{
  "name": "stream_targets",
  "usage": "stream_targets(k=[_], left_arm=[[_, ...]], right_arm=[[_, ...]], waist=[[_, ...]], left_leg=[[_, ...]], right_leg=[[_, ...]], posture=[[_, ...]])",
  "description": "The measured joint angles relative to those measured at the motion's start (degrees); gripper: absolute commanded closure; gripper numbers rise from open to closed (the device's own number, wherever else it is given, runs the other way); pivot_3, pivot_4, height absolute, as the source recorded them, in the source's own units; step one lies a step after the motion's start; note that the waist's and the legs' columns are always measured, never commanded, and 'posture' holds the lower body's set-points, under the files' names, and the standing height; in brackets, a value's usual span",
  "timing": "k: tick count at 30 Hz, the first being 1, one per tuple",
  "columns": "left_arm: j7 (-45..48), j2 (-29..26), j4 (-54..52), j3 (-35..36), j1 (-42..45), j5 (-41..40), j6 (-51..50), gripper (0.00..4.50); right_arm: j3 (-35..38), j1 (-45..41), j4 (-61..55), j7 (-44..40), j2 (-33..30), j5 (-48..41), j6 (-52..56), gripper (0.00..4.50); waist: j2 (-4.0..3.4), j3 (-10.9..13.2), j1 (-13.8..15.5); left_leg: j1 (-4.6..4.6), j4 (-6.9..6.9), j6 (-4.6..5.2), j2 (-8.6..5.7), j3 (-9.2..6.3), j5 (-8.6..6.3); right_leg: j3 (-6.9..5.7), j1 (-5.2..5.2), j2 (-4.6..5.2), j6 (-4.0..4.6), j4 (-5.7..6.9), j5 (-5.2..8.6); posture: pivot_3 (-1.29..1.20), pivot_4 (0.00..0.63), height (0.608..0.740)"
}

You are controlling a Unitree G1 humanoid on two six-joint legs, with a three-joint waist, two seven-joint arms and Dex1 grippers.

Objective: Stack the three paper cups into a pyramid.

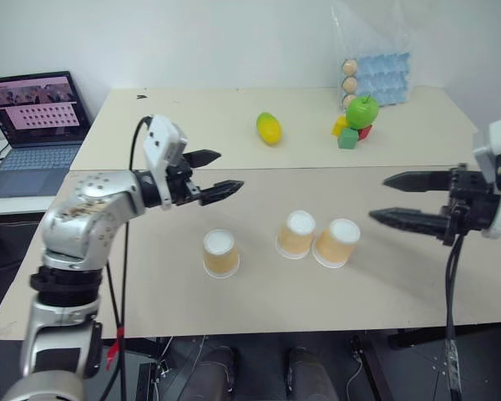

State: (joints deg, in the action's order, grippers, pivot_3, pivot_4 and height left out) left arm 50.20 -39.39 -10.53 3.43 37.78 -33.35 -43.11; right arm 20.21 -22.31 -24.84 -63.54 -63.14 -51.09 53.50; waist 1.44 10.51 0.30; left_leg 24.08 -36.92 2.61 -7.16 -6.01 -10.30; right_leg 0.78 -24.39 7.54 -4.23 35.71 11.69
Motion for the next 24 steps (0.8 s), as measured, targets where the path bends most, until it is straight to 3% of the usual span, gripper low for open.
stream_targets(k=[8, 16, 24], left_arm=[[6.27, -8.03, -1.08, 0.56, -2.38, -0.86, -1.3, 0.0], [8.75, -10.17, -7.92, 0.57, -7.19, -2.74, -1.37, 0.0], [8.07, -10.25, -9.79, 0.63, -8.39, -0.74, 2.92, 0.0]], right_arm=[[-7.67, 0.35, -1.14, -3.95, -0.97, 1.55, -1.74, 0.12], [-15.09, -1.91, 6.07, -6.34, 0.58, 8.42, -7.54, 0.12], [-17.06, -2.15, 9.81, -7.26, 1.76, 12.12, -10.02, 0.12]], waist=[[0.0, 0.0, 0.33], [-0.01, 0.01, 0.21], [-0.01, 0.01, 0.22]], left_leg=[[0.03, 0.0, -0.03, 0.0, 0.01, -0.03], [0.08, 0.0, -0.04, 0.04, 0.02, -0.02], [0.1, 0.0, -0.04, 0.02, 0.02, -0.02]], right_leg=[[0.03, -0.04, 0.02, 0.05, -0.08, -0.03], [0.02, -0.14, 0.01, 0.24, -0.04, -0.15], [0.04, -0.16, 0.01, 0.37, -0.06, -0.22]], posture=[[0.0, 0.15, 0.74], [0.0, 0.15, 0.74], [0.0, 0.15, 0.74]])
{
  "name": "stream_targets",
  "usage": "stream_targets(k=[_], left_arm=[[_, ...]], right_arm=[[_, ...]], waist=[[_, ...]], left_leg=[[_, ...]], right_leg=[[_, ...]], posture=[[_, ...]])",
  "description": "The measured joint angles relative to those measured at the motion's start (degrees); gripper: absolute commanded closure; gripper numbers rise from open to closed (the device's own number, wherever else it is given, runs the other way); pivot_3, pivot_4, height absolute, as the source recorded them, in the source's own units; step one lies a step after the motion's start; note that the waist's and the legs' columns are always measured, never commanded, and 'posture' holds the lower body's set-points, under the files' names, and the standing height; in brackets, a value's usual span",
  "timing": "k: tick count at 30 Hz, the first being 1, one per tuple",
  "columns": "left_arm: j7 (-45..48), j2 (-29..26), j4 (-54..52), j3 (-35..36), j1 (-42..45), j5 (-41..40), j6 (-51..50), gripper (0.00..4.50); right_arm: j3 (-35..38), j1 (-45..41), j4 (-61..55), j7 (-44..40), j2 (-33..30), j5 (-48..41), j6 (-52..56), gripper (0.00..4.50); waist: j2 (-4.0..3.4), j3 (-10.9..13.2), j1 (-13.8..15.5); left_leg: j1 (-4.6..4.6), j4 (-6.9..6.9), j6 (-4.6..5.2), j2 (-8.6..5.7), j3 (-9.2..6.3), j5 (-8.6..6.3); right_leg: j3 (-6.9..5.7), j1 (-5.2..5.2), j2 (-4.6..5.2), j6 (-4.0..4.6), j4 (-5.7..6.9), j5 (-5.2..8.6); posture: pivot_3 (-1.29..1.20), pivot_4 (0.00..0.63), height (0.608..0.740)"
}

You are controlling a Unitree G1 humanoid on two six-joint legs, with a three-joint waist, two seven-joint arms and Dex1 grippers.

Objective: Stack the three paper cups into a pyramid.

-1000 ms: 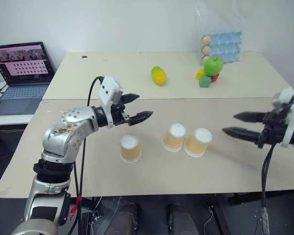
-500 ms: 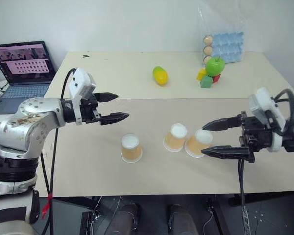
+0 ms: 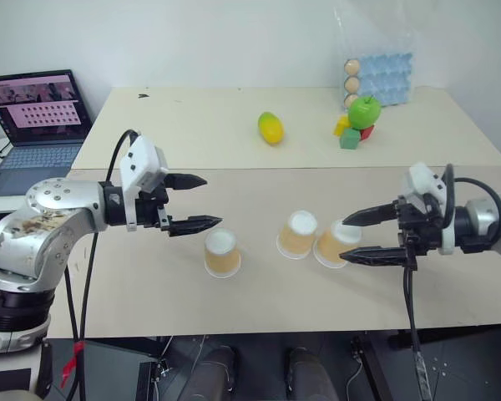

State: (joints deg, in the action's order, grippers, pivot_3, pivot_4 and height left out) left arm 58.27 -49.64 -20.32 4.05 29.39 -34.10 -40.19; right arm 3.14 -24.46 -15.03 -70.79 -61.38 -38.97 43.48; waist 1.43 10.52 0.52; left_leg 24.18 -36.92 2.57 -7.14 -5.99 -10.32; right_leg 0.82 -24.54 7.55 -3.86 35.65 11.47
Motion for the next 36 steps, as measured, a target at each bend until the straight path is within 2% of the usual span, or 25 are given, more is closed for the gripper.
stream_targets(k=[14, 26, 36], left_arm=[[1.81, 0.58, -2.51, -3.54, -8.04, 3.34, 6.4, 0.0], [1.38, 3.69, 2.93, -7.5, -7.9, 11.26, 15.46, 0.0], [1.66, 6.16, 5.29, -9.42, -7.68, 12.16, 16.3, 0.0]], right_arm=[[-0.18, -0.35, 1.0, 0.78, 0.84, 1.83, -0.36, 0.12], [0.35, -0.17, -0.18, 2.92, 0.87, 1.65, 0.72, 0.12], [2.28, 0.07, -1.57, 4.65, 0.85, 1.41, 2.27, 0.12]], waist=[[0.0, 0.0, 0.1], [0.0, 0.0, 0.11], [0.0, 0.0, 0.09]], left_leg=[[-0.01, 0.0, 0.0, 0.02, 0.01, 0.0], [-0.01, 0.0, 0.0, 0.01, 0.01, 0.0], [-0.01, 0.0, 0.0, 0.01, 0.01, 0.0]], right_leg=[[-0.01, 0.0, 0.0, 0.01, 0.01, 0.0], [-0.01, 0.0, 0.01, 0.01, 0.0, -0.01], [-0.02, 0.0, 0.0, 0.01, 0.01, 0.0]], posture=[[0.0, 0.15, 0.74], [0.0, 0.15, 0.74], [0.0, 0.15, 0.74]])
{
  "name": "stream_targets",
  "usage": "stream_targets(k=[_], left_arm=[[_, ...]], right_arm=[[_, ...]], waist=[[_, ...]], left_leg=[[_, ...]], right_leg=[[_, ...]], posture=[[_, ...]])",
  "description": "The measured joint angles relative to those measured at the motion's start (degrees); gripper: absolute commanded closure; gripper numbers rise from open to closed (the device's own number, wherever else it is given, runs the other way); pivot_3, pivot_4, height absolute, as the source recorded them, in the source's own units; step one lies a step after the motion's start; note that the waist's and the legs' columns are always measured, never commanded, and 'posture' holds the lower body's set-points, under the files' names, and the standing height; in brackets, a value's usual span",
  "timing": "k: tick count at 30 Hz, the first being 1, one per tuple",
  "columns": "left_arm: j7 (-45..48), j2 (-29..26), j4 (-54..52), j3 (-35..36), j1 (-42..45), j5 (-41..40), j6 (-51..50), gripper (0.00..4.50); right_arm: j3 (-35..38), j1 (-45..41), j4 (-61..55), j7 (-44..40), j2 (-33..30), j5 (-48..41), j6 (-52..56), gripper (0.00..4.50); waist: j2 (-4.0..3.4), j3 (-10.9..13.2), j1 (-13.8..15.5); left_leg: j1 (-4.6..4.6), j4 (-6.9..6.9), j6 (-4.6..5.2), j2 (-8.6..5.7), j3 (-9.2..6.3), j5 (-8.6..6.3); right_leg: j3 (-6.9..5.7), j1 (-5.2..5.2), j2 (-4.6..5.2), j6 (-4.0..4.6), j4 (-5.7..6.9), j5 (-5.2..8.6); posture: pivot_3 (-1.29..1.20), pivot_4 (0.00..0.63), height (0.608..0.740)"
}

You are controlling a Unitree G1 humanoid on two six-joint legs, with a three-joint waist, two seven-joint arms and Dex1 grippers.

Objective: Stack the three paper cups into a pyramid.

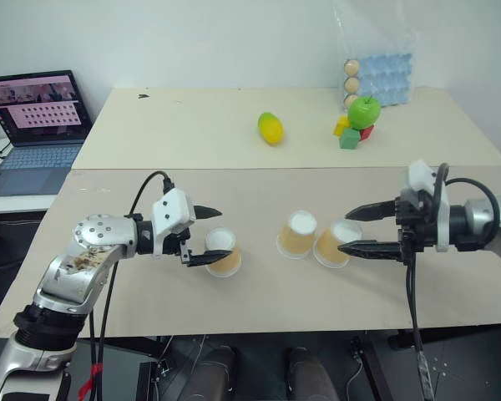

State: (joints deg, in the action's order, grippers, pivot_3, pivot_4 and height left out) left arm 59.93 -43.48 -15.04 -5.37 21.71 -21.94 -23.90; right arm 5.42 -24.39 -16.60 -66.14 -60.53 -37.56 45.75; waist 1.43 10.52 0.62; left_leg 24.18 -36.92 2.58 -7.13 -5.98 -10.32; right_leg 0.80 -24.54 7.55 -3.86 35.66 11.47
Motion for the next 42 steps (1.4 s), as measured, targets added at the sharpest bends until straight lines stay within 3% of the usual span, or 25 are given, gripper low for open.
stream_targets(k=[9, 12, 15, 23, 28, 34, 42], left_arm=[[0.29, 0.4, 0.93, -0.5, -0.75, 1.54, 0.26, 0.0], [0.37, 0.73, 1.89, -0.74, -1.3, 1.75, 0.66, 0.68], [0.59, 1.02, 2.26, -1.08, -1.43, 1.91, 1.25, 1.63], [0.04, 1.37, 2.57, -0.87, 1.11, 1.87, 1.1, 1.63], [-1.02, 2.18, 4.77, 0.93, 8.3, 0.7, -1.56, 1.63], [-3.28, 6.16, 5.21, 3.75, 22.35, -7.52, -12.88, 1.63], [-3.02, 10.6, 10.49, 2.43, 34.05, -11.02, -20.59, 1.63]], right_arm=[[0.4, 0.6, -0.9, 0.82, 0.0, -0.22, 0.73, 0.12], [0.98, 0.71, -0.99, 1.2, 0.0, -0.64, 0.83, 0.0], [1.55, 0.83, -1.22, 1.43, 0.0, -0.96, 0.94, 0.0], [2.01, 1.22, -1.41, 1.46, -0.03, -1.03, 1.06, 0.0], [2.48, 2.0, -1.41, 1.15, -0.49, -1.22, 1.08, 0.0], [3.6, 3.09, -1.29, 1.42, -0.96, -3.06, 3.42, 0.0], [8.71, 12.4, -2.35, 1.1, -2.42, -1.93, 2.6, 0.0]], waist=[[0.0, 0.0, -0.01], [0.0, 0.0, 0.0], [0.0, 0.0, 0.03], [0.0, 0.0, 0.03], [0.0, 0.0, 0.09], [0.04, 0.02, 0.06], [0.03, 0.02, 0.04]], left_leg=[[0.0, 0.0, 0.0, 0.0, 0.0, 0.0], [0.0, 0.0, 0.0, 0.0, 0.0, 0.0], [0.0, 0.0, 0.0, 0.0, 0.0, 0.0], [0.0, 0.0, 0.0, 0.0, 0.0, 0.0], [0.0, -0.01, 0.02, -0.02, 0.0, 0.01], [0.04, -0.07, 0.15, -0.04, -0.01, 0.09], [-0.01, -0.08, 0.28, -0.04, 0.0, 0.18]], right_leg=[[0.0, 0.0, 0.0, 0.0, 0.01, 0.0], [0.0, 0.0, 0.0, 0.0, 0.0, 0.0], [0.0, 0.0, 0.0, 0.0, 0.0, 0.0], [-0.02, 0.01, 0.0, -0.01, 0.0, 0.0], [-0.02, 0.02, 0.0, -0.01, 0.01, 0.0], [-0.06, 0.02, -0.02, -0.04, 0.04, 0.0], [-0.04, 0.1, -0.04, -0.4, 0.1, 0.22]], posture=[[0.0, 0.15, 0.74], [0.0, 0.15, 0.74], [0.0, 0.15, 0.74], [0.0, 0.15, 0.74], [0.0, 0.15, 0.74], [0.0, 0.15, 0.74], [0.0, 0.15, 0.74]])
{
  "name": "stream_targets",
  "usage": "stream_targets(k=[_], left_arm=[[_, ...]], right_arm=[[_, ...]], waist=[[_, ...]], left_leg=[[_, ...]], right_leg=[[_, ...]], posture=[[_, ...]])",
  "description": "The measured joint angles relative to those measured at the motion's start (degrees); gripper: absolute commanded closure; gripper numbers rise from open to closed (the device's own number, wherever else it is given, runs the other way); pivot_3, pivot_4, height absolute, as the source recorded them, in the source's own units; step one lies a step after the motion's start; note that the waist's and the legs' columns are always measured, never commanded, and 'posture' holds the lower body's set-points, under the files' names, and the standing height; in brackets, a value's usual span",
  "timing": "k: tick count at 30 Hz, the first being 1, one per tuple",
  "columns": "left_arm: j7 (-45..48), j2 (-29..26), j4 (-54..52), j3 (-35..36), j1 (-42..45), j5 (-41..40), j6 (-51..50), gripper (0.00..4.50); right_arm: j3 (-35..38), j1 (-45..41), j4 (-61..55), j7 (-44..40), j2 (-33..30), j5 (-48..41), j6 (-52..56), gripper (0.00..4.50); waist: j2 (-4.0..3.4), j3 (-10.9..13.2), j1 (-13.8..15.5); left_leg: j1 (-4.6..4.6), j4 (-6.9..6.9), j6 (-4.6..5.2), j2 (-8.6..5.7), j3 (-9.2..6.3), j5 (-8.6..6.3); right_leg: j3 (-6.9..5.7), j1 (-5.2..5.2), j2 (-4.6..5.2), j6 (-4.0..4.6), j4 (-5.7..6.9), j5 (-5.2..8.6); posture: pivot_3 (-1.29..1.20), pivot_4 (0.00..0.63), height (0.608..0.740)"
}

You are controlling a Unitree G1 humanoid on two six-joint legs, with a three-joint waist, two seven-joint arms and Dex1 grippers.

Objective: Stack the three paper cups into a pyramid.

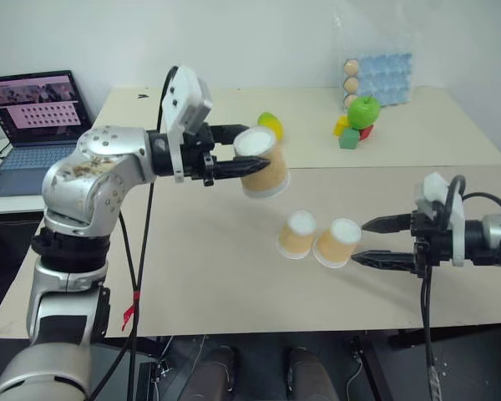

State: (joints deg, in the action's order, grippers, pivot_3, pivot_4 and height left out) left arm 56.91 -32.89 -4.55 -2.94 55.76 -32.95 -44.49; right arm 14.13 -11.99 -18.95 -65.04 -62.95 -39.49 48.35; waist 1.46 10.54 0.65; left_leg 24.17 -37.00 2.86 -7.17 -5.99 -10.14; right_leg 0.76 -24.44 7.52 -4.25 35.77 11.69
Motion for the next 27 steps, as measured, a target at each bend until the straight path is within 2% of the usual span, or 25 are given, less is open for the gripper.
stream_targets(k=[5, 11, 23, 27], left_arm=[[4.84, 2.03, 5.37, -5.71, 2.91, 3.15, 3.42, 1.63], [9.53, 4.75, 8.18, -10.23, 2.91, 5.17, 5.79, 1.63], [11.94, 11.86, 14.47, -13.82, 4.7, 9.72, 10.25, 1.63], [12.92, 13.94, 15.89, -14.58, 7.34, 11.61, 13.39, 1.63]], right_arm=[[8.57, 7.39, -1.95, 0.74, -0.07, 0.04, -0.02, 0.0], [13.97, 12.64, -4.18, 2.36, 0.84, 0.03, -0.01, 0.0], [17.78, 17.83, -6.52, 5.17, 5.67, -0.16, -0.44, 0.0], [20.59, 17.63, -7.8, 5.54, 8.76, -3.58, -0.6, 0.0]], waist=[[0.0, 0.0, 0.0], [0.0, 0.0, -0.01], [0.01, 0.0, 0.09], [0.0, 0.0, 0.01]], left_leg=[[0.0, 0.0, 0.02, -0.01, 0.01, -0.01], [-0.01, 0.0, 0.02, 0.01, 0.01, -0.01], [0.0, -0.04, 0.11, 0.01, 0.0, 0.05], [0.0, -0.04, 0.14, 0.01, 0.0, 0.04]], right_leg=[[0.03, 0.02, 0.01, 0.34, -0.04, -0.21], [0.03, 0.05, 0.01, 0.23, -0.05, -0.14], [0.02, 0.09, 0.03, 0.03, -0.09, -0.02], [0.03, 0.11, 0.04, 0.01, -0.12, -0.01]], posture=[[0.0, 0.15, 0.74], [0.0, 0.15, 0.74], [0.0, 0.15, 0.74], [0.0, 0.15, 0.74]])
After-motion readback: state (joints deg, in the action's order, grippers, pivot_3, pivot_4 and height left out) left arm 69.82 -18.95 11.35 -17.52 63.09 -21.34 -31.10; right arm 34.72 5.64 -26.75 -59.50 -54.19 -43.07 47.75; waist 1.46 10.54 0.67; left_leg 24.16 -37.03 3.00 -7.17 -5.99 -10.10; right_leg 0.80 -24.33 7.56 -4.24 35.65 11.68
